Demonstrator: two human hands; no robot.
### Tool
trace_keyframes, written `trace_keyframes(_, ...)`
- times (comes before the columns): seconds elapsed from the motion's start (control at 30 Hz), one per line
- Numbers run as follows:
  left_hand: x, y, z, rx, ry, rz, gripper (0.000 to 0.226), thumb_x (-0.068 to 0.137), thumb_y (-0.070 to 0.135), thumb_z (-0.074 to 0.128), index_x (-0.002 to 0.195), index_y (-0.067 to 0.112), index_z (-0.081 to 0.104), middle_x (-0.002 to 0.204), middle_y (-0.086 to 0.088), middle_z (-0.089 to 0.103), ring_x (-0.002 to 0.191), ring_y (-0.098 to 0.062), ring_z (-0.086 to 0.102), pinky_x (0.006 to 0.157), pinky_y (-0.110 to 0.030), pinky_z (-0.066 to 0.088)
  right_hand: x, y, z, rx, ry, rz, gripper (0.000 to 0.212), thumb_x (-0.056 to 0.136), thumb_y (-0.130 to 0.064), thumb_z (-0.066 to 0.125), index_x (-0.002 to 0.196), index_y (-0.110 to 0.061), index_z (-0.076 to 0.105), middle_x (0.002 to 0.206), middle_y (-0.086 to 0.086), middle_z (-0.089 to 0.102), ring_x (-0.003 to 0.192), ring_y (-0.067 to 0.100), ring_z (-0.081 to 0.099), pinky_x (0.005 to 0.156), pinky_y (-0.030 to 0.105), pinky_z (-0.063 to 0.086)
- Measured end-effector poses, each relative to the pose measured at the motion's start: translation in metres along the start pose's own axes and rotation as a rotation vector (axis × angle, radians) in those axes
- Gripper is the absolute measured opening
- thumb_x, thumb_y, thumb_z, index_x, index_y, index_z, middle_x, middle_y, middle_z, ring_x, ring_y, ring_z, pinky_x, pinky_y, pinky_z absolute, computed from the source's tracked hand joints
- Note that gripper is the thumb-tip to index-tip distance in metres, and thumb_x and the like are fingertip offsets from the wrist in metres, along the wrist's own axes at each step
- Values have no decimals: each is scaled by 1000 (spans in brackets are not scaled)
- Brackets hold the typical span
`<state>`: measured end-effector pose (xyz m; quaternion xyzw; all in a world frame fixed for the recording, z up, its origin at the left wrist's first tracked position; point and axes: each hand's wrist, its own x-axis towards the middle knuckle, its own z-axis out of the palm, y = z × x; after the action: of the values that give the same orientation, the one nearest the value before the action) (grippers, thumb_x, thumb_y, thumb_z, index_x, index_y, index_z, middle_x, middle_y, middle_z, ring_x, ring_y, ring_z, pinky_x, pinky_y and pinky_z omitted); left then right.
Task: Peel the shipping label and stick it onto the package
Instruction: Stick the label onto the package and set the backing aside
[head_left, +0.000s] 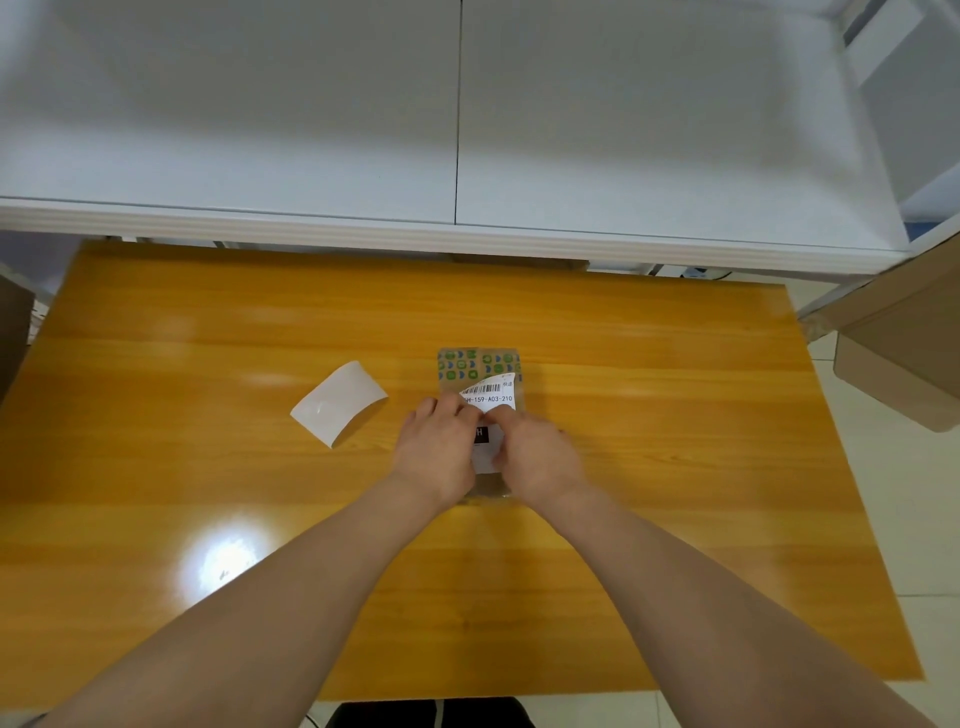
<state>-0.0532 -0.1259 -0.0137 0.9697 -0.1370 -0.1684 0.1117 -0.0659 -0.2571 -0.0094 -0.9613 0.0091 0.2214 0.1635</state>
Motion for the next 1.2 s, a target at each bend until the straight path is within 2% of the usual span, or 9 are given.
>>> trace_keyframes(0.17,3,0,-4,19,-32,-6,60,80,15,65,137,25,47,134,-4,42,122,-28,42,97,-36,38,6,0,-2,26,-14,-1,42,89,-8,52,128,-23,50,107,11,68,93,35,65,68,38,46)
trace_keyframes(0.37,7,-2,-6,22,-45,21,61,78,15,65,135,21,45,139,-3,36,121,-28,40,93,-35,35,13,0,-8,54,-23,22,38,91,-11,54,128,-22,52,111,12,67,97,34,64,71,39,49)
trace_keyframes(0.5,10,-4,-9,32,-62,36,56,80,14,63,133,19,46,151,-3,29,131,-29,35,99,-38,33,18,2,-13,55,-19,25,50,93,-10,56,140,-20,43,118,14,66,104,35,63,76,39,51)
trace_keyframes(0.63,13,-5,-10,50,-67,54,55,81,13,62,133,19,46,156,-4,26,137,-28,31,103,-40,32,22,2,-15,12,-20,13,59,93,-13,58,147,-24,36,115,14,67,102,34,64,78,42,55)
trace_keyframes(0.9,20,-7,-12,59,-57,62,54,81,14,63,133,18,47,149,-4,33,130,-28,37,100,-39,34,29,2,-18,-22,-65,24,63,92,-16,61,148,-25,33,120,13,65,106,33,62,83,42,54)
trace_keyframes(1.1,26,-6,-10,59,-40,52,57,90,33,62,140,16,41,143,-6,36,126,-29,38,98,-40,35,32,2,-21,11,-83,38,65,92,-16,61,149,-24,32,120,13,66,106,33,63,82,43,55)
trace_keyframes(1.2,30,-3,-12,89,-28,52,54,89,32,62,138,16,43,140,-8,38,125,-30,39,97,-40,35,33,3,-23,27,-74,34,61,93,-18,60,147,-24,34,119,13,67,105,33,64,81,42,56)
